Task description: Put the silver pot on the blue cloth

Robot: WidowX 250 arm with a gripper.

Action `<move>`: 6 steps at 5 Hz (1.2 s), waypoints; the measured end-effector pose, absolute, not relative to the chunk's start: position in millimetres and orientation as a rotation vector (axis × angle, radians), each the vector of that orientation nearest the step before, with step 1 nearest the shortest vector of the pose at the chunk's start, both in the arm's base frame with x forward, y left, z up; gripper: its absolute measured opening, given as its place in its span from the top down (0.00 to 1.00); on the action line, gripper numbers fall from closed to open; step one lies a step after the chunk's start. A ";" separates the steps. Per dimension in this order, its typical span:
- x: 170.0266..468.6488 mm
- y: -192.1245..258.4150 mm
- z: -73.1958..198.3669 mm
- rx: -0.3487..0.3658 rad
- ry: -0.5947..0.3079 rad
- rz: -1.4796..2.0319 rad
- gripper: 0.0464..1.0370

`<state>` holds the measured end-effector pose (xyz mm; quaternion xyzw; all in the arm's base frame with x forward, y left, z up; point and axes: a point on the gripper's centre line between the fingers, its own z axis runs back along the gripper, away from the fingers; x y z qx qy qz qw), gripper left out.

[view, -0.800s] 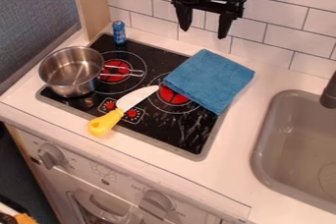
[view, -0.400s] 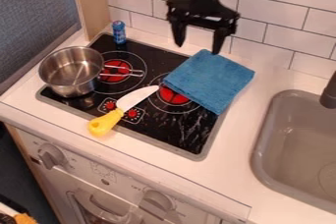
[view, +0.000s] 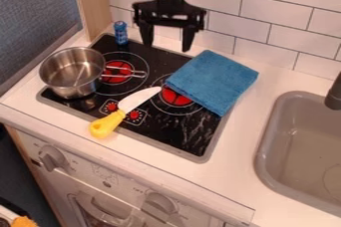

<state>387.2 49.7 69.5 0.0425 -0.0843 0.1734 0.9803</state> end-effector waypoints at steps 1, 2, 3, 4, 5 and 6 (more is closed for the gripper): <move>384.2 77.5 70.1 0.110 -0.179 0.434 0.04; 380.2 95.6 69.3 0.138 -0.183 0.489 0.04; 371.8 109.4 64.7 0.166 -0.168 0.533 0.04; 356.9 118.7 51.6 0.165 -0.135 0.603 0.04; 347.9 129.8 46.4 0.171 -0.122 0.663 0.04; 348.6 134.4 45.1 0.157 -0.142 0.694 0.04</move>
